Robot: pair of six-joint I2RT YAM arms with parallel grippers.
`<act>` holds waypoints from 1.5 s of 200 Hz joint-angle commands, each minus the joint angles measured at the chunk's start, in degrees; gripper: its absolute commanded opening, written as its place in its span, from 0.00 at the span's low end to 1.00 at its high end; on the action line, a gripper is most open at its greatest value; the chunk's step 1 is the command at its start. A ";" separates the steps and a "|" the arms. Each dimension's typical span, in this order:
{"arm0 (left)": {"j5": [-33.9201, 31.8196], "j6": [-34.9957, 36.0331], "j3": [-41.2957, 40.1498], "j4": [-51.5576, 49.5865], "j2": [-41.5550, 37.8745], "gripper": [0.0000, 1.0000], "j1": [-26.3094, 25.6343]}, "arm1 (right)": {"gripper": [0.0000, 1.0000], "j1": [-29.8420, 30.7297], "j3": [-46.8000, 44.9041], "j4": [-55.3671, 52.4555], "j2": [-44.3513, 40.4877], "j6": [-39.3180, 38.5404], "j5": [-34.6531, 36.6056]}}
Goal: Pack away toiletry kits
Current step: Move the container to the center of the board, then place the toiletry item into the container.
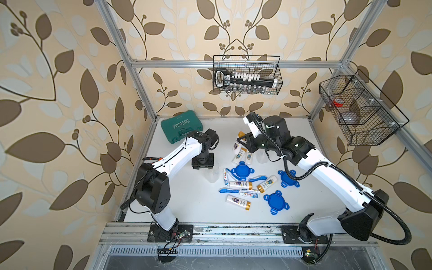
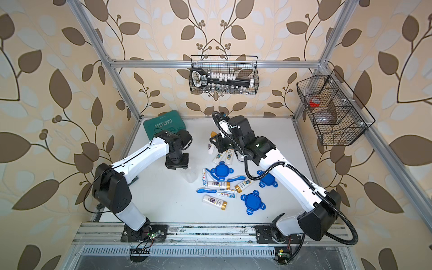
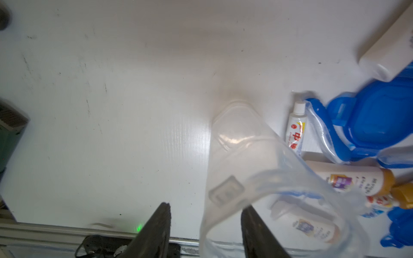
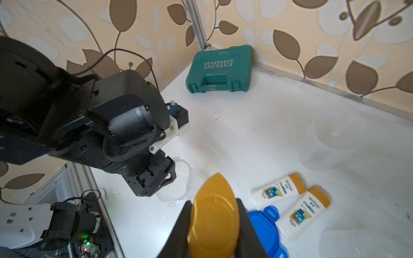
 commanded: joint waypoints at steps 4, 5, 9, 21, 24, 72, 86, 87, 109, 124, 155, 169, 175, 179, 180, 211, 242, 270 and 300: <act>5.35 -1.33 -1.41 -4.69 -9.44 0.62 2.15 | 0.05 3.23 0.56 4.01 1.25 -1.34 0.57; 5.43 -1.33 -1.43 -4.85 -10.39 0.62 2.40 | 0.05 3.25 0.36 4.29 1.25 -1.26 0.44; 5.77 -1.31 -1.75 -5.26 -12.07 0.63 3.26 | 0.05 3.51 -0.41 5.93 1.13 -1.07 -0.15; 7.80 -1.09 -3.11 -5.43 -15.48 0.64 6.34 | 0.05 4.69 -3.00 11.13 0.83 -1.52 -1.36; 8.48 -1.02 -3.73 -5.26 -16.38 0.65 7.20 | 0.05 5.09 -3.83 12.47 0.82 -1.98 -1.69; 16.56 -0.74 -10.69 -1.11 -22.29 0.88 17.40 | 0.03 8.63 -7.93 24.88 5.75 -3.76 -7.71; 16.32 -1.34 -12.03 -0.08 -23.45 0.89 17.57 | 0.03 9.25 -6.95 24.58 7.21 -3.79 -8.45; 16.32 -1.38 -12.15 -0.04 -23.55 0.89 17.58 | 0.03 9.34 -6.95 24.59 7.31 -3.80 -8.42; 17.12 -1.67 -15.37 1.35 -24.73 0.90 18.11 | 0.03 9.84 -5.42 23.19 9.75 -4.27 -8.53; 16.94 -1.60 -16.72 1.67 -25.52 0.92 18.16 | 0.02 10.55 -4.74 21.50 11.20 -5.40 -7.38; 15.07 -0.34 -15.68 1.36 -27.14 0.99 18.25 | 0.03 11.10 -6.58 22.09 12.64 -5.84 -4.72; 16.46 0.46 -15.37 2.70 -28.43 0.99 18.27 | 0.04 11.13 -6.76 22.23 13.81 -6.14 -4.10; 17.34 0.89 -15.23 3.13 -28.92 0.99 18.29 | 0.05 11.14 -6.69 22.16 14.46 -6.36 -3.90; 17.89 1.07 -15.24 3.32 -29.27 0.99 18.29 | 0.06 11.20 -6.73 22.19 14.87 -6.45 -3.76; 17.98 1.14 -15.20 3.32 -29.45 0.99 18.29 | 0.06 11.23 -6.71 22.21 15.01 -6.50 -3.70; 17.33 0.68 -16.08 3.39 -32.38 0.99 18.25 | 0.14 11.62 -6.43 22.12 18.36 -7.25 -1.72; 15.48 -0.10 -16.52 3.96 -34.54 0.99 18.28 | 0.22 12.40 -5.99 21.92 20.41 -7.34 -0.75; 14.91 -0.19 -16.00 3.99 -34.03 0.99 18.29 | 0.35 12.78 -6.64 21.88 20.35 -7.25 0.22; 14.09 0.81 -14.95 3.89 -33.45 0.99 18.28 | 0.49 12.97 -7.34 22.07 19.55 -7.21 0.05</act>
